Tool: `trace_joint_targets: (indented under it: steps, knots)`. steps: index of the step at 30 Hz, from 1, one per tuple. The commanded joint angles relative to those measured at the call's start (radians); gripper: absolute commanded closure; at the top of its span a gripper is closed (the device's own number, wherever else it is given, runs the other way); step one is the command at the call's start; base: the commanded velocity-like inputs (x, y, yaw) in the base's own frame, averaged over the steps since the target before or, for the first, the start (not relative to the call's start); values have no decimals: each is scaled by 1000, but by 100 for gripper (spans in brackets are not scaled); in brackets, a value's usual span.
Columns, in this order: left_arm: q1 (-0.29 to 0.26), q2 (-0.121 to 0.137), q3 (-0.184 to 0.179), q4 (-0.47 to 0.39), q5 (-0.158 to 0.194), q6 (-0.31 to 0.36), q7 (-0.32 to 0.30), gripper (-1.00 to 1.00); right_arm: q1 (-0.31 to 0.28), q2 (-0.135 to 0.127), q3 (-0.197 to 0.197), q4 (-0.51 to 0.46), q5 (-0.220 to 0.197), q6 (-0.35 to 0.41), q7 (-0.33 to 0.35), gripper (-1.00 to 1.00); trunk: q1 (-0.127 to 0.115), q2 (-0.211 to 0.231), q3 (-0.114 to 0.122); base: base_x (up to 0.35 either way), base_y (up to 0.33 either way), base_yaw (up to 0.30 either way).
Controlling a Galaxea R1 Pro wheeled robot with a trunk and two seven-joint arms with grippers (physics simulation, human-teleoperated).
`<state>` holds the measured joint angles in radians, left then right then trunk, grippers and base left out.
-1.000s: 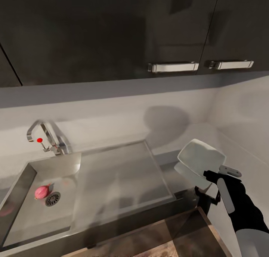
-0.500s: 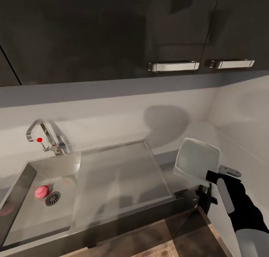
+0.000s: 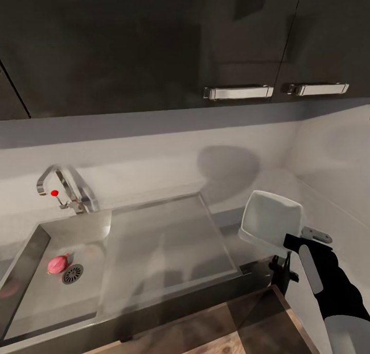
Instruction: In the kitchen, take the Vidalia onion out of the sink, dice it on the chopping board with the paring knife, put the diced onion into the bowl on the countertop, then place both the paring knife and the chopping board into the sink.
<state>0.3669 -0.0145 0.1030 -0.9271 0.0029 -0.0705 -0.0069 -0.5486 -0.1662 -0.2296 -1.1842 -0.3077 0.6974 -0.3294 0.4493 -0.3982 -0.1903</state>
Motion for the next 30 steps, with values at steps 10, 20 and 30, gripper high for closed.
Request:
trace_joint_targets:
  steps: [10, 20, 30]
  knots:
    - [0, -1, 2, -5, 1, 0, 2, -100, -1, 1, 4, -7, -9, -56, -10, 100, 1, -2, 13, 0, 0, 0]
    - [0, -1, 3, 11, 6, 1, 7, -100, -1, 1, 7, -24, -12, -52, -16, 100, 1, -2, 29, 0, 0, 0]
    - [0, -1, 3, 41, 6, 0, 7, -100, -1, 1, 9, -53, -11, -50, -17, 100, 1, -2, 45, 0, 0, 0]
